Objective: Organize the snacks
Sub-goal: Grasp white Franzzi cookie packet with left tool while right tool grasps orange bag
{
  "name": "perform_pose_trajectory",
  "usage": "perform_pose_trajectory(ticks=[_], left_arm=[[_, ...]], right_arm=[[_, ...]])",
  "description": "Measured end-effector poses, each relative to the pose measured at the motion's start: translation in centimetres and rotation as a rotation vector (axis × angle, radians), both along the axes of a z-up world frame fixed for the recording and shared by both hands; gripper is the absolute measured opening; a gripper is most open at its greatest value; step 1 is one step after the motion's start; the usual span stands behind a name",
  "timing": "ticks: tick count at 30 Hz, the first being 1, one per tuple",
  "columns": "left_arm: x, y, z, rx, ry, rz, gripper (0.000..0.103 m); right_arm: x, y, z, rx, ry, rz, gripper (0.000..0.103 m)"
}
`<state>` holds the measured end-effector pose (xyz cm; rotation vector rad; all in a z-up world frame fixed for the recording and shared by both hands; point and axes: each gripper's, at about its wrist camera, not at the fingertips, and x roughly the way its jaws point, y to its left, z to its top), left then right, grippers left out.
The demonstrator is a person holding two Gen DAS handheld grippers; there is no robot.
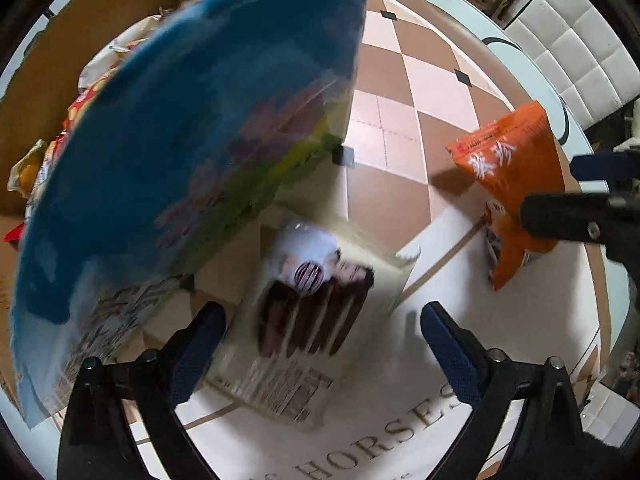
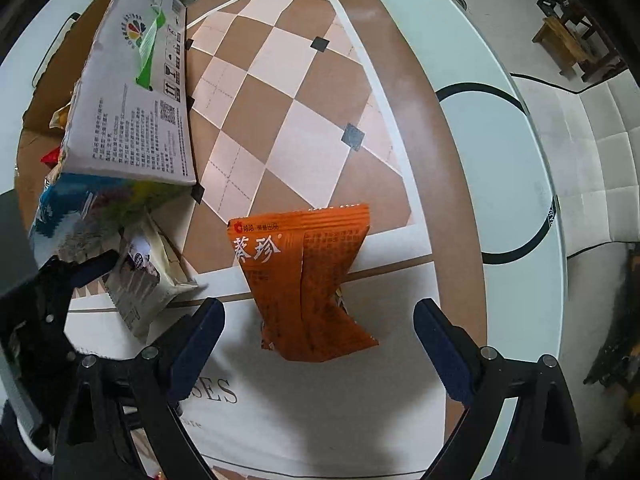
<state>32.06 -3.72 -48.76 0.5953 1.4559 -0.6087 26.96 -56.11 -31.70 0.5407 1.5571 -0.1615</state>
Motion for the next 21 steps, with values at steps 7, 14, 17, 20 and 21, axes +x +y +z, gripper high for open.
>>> perform_pose_trajectory(ticks=[7, 14, 17, 20, 21], left_arm=[[-0.6, 1.8, 0.0, -0.027, 0.065, 0.197, 0.076], [-2.9, 5.7, -1.4, 0.021, 0.185, 0.478, 0.075], [-4.2, 7.6, -1.4, -0.009, 0.23, 0.543, 0.075], [-4.9, 8.9, -1.5, -0.027, 0.253, 0.592, 0.075], [-5.0, 9.2, -1.5, -0.024, 0.253, 0.6, 0.075]], right_arm=[[0.8, 0.3, -0.2, -0.007, 0.002, 0.022, 0.097], [1.8, 2.5, -1.6, -0.055, 0.052, 0.12, 0.058], [1.6, 3.6, -2.1, -0.059, 0.068, 0.152, 0.05], [1.1, 4.8, -2.2, -0.047, 0.09, 0.191, 0.047], [0.7, 5.2, -2.2, -0.041, 0.102, 0.211, 0.047]])
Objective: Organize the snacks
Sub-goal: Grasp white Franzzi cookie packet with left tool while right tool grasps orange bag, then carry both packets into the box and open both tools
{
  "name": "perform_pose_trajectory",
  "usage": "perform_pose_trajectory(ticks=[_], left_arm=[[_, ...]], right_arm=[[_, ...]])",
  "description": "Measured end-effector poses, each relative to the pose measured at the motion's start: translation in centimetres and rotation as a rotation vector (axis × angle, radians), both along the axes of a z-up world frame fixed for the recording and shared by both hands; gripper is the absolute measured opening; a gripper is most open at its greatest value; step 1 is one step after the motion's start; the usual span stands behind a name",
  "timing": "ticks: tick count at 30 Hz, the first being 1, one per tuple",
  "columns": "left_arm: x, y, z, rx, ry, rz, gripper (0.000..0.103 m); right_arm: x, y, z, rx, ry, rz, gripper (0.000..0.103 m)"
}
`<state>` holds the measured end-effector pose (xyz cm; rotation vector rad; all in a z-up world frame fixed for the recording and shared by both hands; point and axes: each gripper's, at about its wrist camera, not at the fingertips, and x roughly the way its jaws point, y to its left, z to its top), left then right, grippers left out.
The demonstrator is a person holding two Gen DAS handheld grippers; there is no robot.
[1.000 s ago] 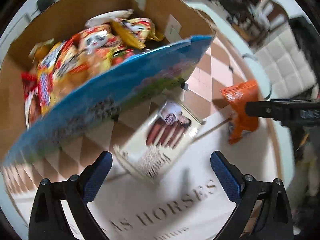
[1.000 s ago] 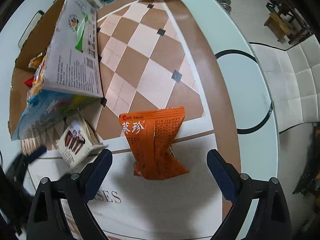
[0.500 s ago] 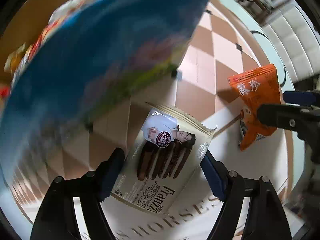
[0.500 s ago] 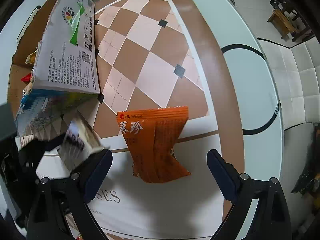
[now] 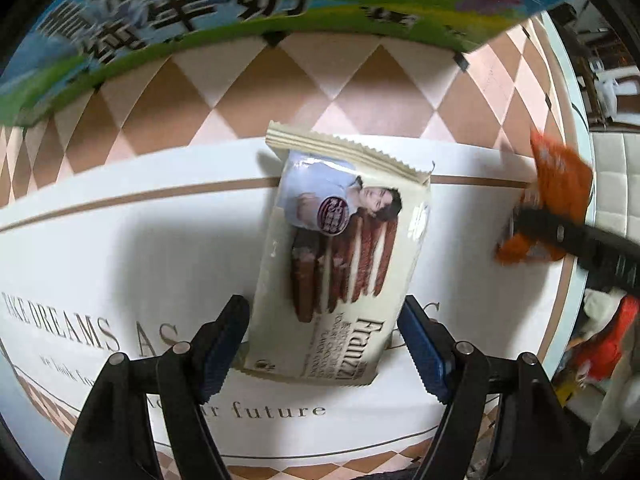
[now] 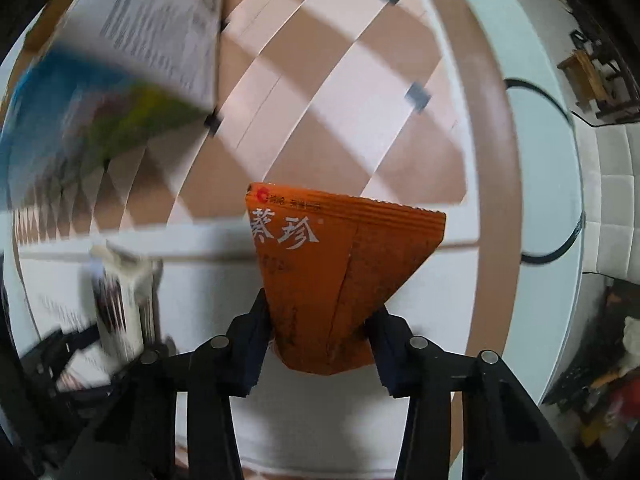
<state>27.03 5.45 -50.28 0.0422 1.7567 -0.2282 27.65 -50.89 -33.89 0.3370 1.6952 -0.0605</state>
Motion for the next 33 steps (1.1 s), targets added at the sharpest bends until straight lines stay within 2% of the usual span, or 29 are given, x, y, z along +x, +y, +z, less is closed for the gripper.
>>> perform_pose_trajectory(ticks=[5, 7, 9, 11, 18, 19, 20, 21, 22, 26, 29, 33], left_arm=[[0.5, 1.7, 0.1, 0.008, -0.006, 0.019, 0.075], [1.5, 1.6, 0.0, 0.016, -0.014, 0.02, 0.075], [1.3, 0.6, 0.1, 0.034, -0.027, 0.001, 0.075], [1.7, -0.3, 0.3, 0.053, -0.04, -0.023, 0.075], [2.8, -3.3, 0.2, 0.094, -0.072, -0.085, 0.075], [3.3, -3.7, 0.5, 0.093, -0.078, -0.087, 0.075], [3.3, -3.9, 0.7, 0.099, -0.095, -0.091, 0.069], [3.7, -4.1, 1.2, 0.113, -0.115, -0.101, 0.057], [4.7, -4.4, 1.8, 0.107, -0.122, -0.107, 0.057], [4.5, -5.3, 2.0, 0.091, -0.113, -0.109, 0.056], [0.7, -4.7, 2.0, 0.061, -0.111, -0.091, 0.056], [0.0, -3.7, 5.4, -0.012, -0.139, -0.068, 0.056]], right_arm=[[-3.3, 1.9, -0.1, 0.071, 0.081, 0.055, 0.046], [-4.0, 2.1, 0.0, 0.088, 0.081, 0.03, 0.046], [-4.2, 2.0, 0.1, 0.081, 0.076, 0.001, 0.05], [-4.1, 1.8, 0.0, 0.078, 0.076, -0.03, 0.06], [-3.4, 1.8, -0.7, 0.049, 0.084, -0.077, 0.06], [-3.3, 2.0, -0.6, 0.036, 0.075, -0.074, 0.059], [-3.2, 2.2, -0.5, 0.018, 0.076, -0.065, 0.055], [-3.9, 2.1, -0.5, 0.002, 0.071, -0.061, 0.051], [-4.0, 2.2, -0.3, -0.015, 0.055, -0.056, 0.047], [-4.1, 2.4, 0.3, -0.004, 0.039, -0.059, 0.04], [-4.9, 2.6, 1.6, 0.022, 0.017, -0.062, 0.04], [-4.2, 2.8, 4.8, 0.072, -0.041, -0.053, 0.039]])
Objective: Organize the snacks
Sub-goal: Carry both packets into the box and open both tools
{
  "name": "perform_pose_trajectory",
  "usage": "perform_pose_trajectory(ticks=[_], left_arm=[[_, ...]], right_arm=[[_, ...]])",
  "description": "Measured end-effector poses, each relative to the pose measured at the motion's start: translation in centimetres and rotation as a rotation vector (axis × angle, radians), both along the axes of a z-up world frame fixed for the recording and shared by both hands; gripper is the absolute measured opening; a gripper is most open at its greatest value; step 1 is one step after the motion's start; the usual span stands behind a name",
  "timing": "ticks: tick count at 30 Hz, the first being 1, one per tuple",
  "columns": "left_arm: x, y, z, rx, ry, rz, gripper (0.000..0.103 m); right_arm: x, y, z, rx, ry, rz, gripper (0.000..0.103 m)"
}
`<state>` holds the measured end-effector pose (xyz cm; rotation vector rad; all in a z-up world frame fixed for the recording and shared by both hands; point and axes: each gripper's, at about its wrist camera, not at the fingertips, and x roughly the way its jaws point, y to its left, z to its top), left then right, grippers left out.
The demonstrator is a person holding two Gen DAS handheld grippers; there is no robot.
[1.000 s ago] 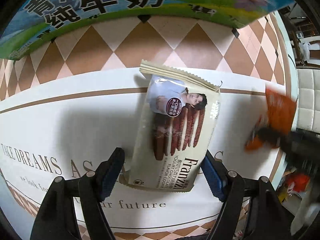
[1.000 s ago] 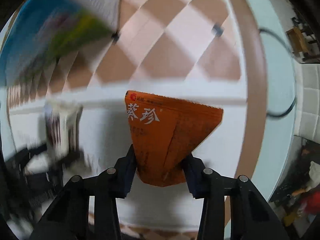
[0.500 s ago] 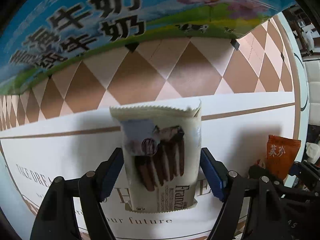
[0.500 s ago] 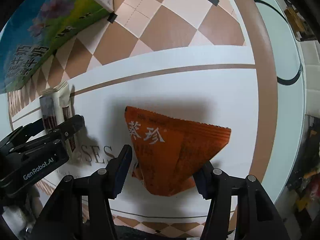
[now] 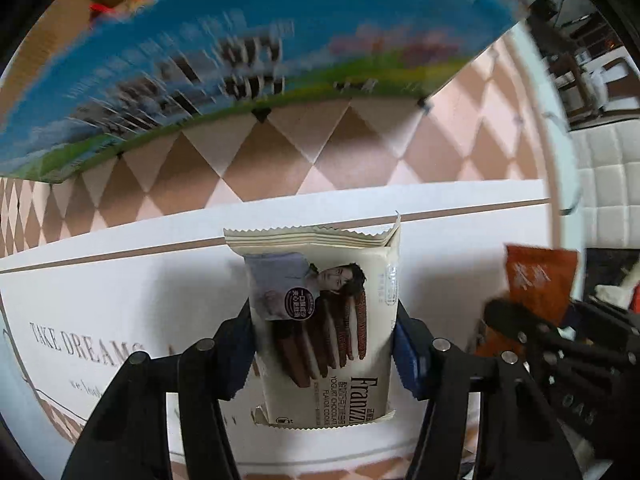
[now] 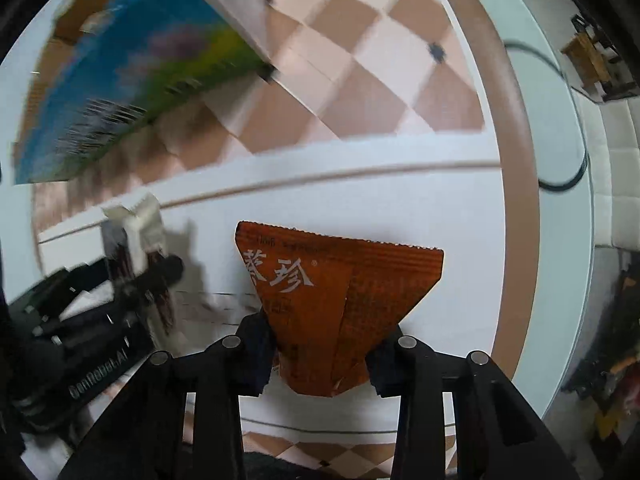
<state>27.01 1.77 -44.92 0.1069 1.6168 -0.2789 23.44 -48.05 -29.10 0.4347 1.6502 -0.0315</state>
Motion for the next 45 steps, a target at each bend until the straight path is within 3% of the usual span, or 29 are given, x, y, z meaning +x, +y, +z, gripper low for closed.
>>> perform_pose_trajectory(ticks=[4, 8, 11, 14, 18, 22, 26, 34, 36, 37, 38, 39, 40, 45], left_arm=[[0.9, 1.1, 5.4, -0.074, -0.067, 0.025, 0.056], [4.4, 2.8, 10.9, -0.144, -0.153, 0.067, 0.056], [9.3, 5.0, 13.1, -0.167, -0.195, 0.089, 0.057], [13.4, 6.6, 14.4, -0.143, -0.222, 0.095, 0.057], [19.0, 9.1, 14.2, -0.048, -0.227, 0.102, 0.057], [23.7, 11.6, 10.2, 0.013, -0.148, 0.128, 0.057], [26.1, 13.2, 6.3, 0.074, -0.063, 0.134, 0.057], [27.4, 13.8, 2.7, 0.113, 0.056, 0.124, 0.058], [27.5, 14.0, 2.7, 0.095, 0.066, 0.151, 0.06], [27.5, 14.1, 2.7, 0.091, 0.07, 0.158, 0.063], [27.5, 14.1, 2.8, 0.093, 0.07, 0.158, 0.076], [27.5, 14.0, 3.0, 0.09, 0.065, 0.157, 0.085], [27.4, 13.9, 3.2, 0.085, 0.057, 0.154, 0.087], [26.7, 13.6, 4.8, 0.028, 0.027, 0.165, 0.088]], right_arm=[[2.3, 0.5, 5.4, 0.041, -0.098, 0.03, 0.039], [6.3, 1.2, 11.5, 0.071, -0.205, 0.083, 0.039], [10.8, 1.1, 15.2, 0.091, -0.261, 0.125, 0.039], [15.2, 2.1, 17.3, 0.072, -0.287, 0.176, 0.039], [20.3, 3.7, 16.5, 0.019, -0.259, 0.219, 0.039], [24.2, 3.9, 12.8, -0.014, -0.176, 0.235, 0.039], [25.5, 4.2, 9.0, -0.028, -0.097, 0.246, 0.039], [26.6, 4.4, 4.4, -0.032, 0.005, 0.25, 0.042], [26.6, 4.7, 4.0, -0.034, 0.021, 0.264, 0.061], [26.5, 4.9, 4.0, -0.039, 0.022, 0.268, 0.086], [26.5, 5.0, 4.1, -0.047, 0.016, 0.27, 0.093], [26.5, 5.1, 4.2, -0.052, 0.013, 0.271, 0.093], [26.5, 5.1, 4.2, -0.055, 0.012, 0.268, 0.093], [26.3, 5.2, 4.9, -0.058, -0.009, 0.241, 0.093]])
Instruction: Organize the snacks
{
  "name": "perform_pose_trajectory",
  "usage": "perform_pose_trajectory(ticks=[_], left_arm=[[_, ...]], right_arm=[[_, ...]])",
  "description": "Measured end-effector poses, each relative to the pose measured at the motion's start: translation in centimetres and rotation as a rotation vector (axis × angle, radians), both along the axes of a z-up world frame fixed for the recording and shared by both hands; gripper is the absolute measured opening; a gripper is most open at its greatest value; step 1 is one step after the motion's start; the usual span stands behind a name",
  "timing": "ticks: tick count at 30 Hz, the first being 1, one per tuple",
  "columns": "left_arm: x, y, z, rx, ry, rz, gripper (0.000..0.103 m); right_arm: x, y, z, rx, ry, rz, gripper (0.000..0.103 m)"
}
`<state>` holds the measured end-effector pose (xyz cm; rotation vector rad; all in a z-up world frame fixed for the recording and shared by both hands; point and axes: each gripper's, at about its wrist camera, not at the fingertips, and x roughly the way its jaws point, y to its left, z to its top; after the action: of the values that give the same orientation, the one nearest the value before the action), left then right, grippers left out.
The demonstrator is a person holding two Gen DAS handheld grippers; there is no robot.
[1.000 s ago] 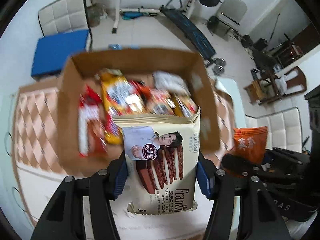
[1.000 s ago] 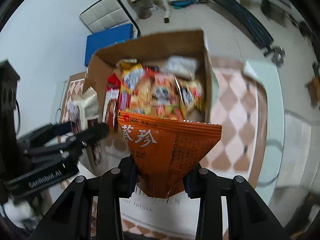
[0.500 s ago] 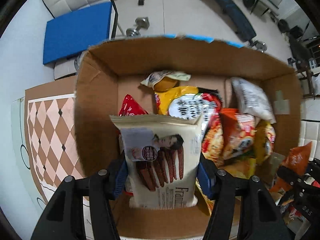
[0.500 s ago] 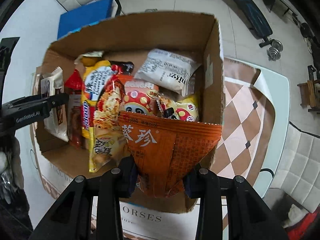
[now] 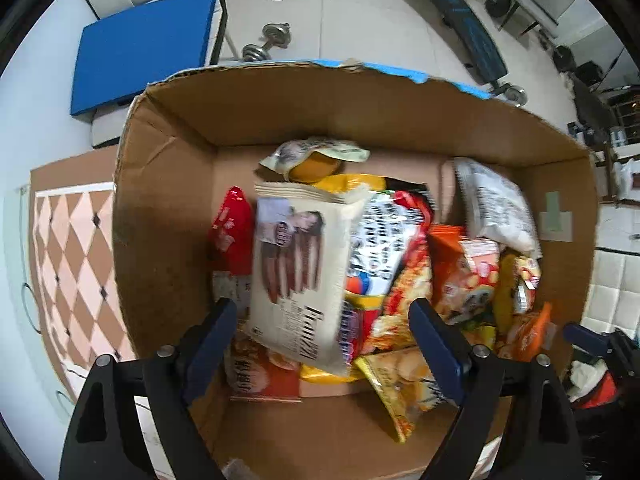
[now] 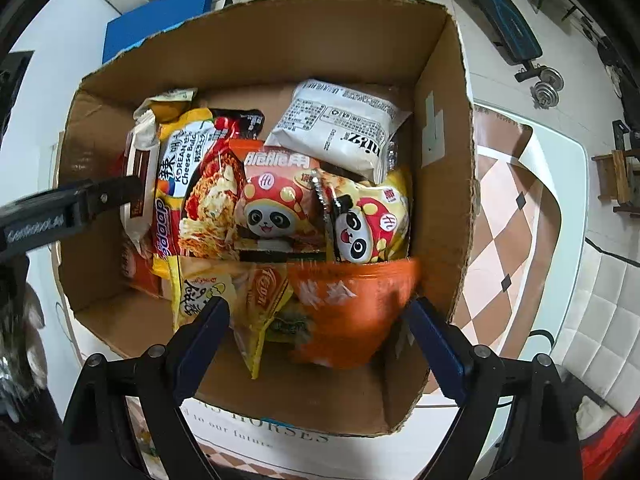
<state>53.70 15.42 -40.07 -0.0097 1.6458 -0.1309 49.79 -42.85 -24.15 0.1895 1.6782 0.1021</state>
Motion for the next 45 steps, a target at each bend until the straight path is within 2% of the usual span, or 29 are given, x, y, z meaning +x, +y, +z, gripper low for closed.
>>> perform_pose_trajectory(ticks=[1, 3, 12, 24, 37, 45], left_arm=[[-0.3, -0.1, 0.3, -0.014, -0.006, 0.0, 0.089], [-1.0, -0.3, 0.8, -0.022, -0.013, -0.007, 0.098], [-3.9, -0.3, 2.5, -0.031, -0.06, 0.011, 0.098], [-9.4, -0.1, 7.3, 0.003, -0.22, 0.038, 0.098], [-18.8, 0.0, 17.0, 0.008, -0.472, 0.018, 0.098], [-24.6, -0.2, 21.6, 0.007, -0.58, -0.001, 0.098]], right_arm=[[-0.1, 0.0, 0.2, -0.007, -0.01, -0.005, 0.093], [-0.2, 0.1, 0.4, -0.015, -0.019, -0.013, 0.094], [-1.7, 0.3, 1.4, -0.042, -0.063, -0.044, 0.096], [-6.4, 0.3, 5.2, -0.057, -0.173, -0.098, 0.096], [-15.9, 0.9, 14.0, -0.079, -0.383, -0.134, 0.096], [-22.5, 1.2, 20.1, -0.084, -0.507, -0.146, 0.096]])
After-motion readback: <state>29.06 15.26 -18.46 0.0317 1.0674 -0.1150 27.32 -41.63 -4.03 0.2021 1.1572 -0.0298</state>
